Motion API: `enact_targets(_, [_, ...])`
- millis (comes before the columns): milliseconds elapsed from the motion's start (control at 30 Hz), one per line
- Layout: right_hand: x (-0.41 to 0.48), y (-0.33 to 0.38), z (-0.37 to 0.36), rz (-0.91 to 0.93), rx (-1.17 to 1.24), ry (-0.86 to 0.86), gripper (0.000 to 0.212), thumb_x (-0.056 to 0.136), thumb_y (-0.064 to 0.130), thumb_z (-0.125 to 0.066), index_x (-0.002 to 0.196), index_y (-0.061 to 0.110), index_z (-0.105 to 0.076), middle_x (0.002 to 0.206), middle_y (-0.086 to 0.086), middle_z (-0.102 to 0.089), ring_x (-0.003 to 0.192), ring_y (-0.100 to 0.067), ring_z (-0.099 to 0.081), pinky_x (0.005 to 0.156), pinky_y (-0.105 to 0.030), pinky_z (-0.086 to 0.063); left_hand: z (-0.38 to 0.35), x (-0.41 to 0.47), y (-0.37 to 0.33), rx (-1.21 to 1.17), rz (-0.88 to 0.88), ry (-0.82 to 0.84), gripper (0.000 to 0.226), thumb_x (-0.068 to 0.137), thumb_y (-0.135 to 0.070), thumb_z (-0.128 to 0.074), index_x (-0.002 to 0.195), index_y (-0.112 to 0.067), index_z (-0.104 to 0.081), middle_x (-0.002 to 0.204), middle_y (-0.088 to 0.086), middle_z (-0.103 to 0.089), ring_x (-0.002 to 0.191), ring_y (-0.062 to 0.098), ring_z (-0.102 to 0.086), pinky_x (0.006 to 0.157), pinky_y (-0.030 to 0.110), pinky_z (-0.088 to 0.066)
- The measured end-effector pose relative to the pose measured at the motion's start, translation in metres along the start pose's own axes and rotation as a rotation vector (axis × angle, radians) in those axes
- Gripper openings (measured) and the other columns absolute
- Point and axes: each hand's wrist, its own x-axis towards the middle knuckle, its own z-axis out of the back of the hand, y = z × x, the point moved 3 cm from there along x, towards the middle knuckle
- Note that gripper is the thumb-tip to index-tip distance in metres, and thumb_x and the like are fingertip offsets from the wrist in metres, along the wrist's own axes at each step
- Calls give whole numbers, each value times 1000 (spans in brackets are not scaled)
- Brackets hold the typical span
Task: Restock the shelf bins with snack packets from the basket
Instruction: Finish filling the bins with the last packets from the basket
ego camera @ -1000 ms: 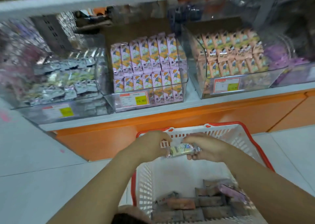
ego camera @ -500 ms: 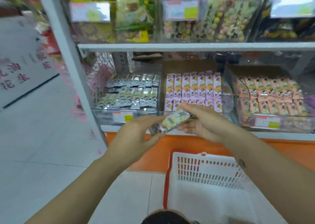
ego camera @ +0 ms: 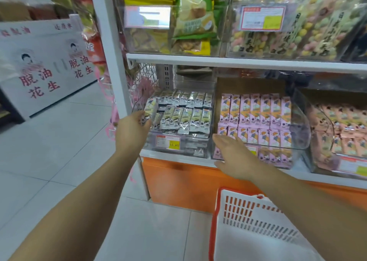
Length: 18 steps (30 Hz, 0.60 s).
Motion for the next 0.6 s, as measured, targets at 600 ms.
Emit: enact_targets(600, [-5, -2, -3, 49, 54, -75, 84, 92, 34, -54, 152, 15, 2, 160, 1, 0, 147, -15, 4, 118, -36, 10, -41, 15, 4, 289, -150, 252, 48, 97, -23, -46, 144, -22, -38, 147, 11, -36, 125, 33, -44, 100, 49, -42])
